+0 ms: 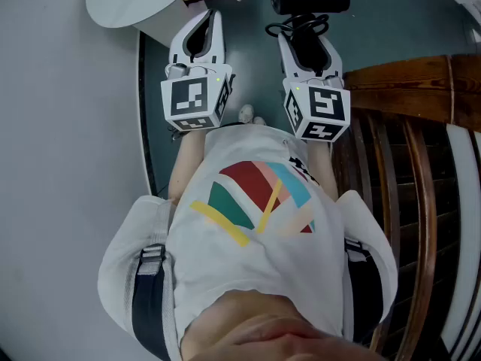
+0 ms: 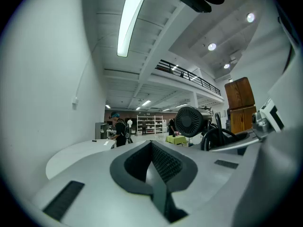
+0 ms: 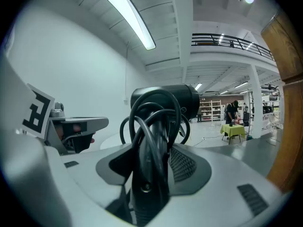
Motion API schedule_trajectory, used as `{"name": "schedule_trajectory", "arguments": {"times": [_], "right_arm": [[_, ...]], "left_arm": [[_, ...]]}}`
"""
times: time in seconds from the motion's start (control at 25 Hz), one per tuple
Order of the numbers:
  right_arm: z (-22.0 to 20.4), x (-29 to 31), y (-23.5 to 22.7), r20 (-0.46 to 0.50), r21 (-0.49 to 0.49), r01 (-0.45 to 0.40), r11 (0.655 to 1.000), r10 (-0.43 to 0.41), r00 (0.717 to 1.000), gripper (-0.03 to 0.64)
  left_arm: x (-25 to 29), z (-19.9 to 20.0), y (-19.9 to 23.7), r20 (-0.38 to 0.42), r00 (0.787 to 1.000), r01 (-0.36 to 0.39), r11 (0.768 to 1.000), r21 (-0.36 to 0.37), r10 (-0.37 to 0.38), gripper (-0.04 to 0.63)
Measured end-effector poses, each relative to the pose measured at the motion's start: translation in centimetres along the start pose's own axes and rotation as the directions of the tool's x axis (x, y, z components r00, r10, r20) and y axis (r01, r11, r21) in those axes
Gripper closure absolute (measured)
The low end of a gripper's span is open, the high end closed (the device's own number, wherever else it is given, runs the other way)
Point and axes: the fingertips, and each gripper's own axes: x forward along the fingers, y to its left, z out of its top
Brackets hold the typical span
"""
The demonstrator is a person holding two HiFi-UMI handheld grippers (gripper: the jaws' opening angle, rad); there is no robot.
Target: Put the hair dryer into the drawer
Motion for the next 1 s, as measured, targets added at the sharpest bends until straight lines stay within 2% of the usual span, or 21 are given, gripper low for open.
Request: {"name": "schedule_trajectory", "arguments": {"times": [0.28, 1.0], "right_arm": [[0.2, 0.2, 0.2, 0.004, 0.003, -0.004, 1.000, 0.004, 1.000, 0.396], [0.3, 3.2, 2.7, 0.009, -0.005, -0.013, 1.000, 0.013, 1.000, 0.396]], "left_arm": [[0.2, -0.7, 0.5, -0.012, 1.000, 0.015, 0.997, -0.074, -0.016, 0.580], [1.2, 0.0, 4.9, 0.034, 0.999, 0.019, 0.999, -0.027, -0.018, 0.580]]}}
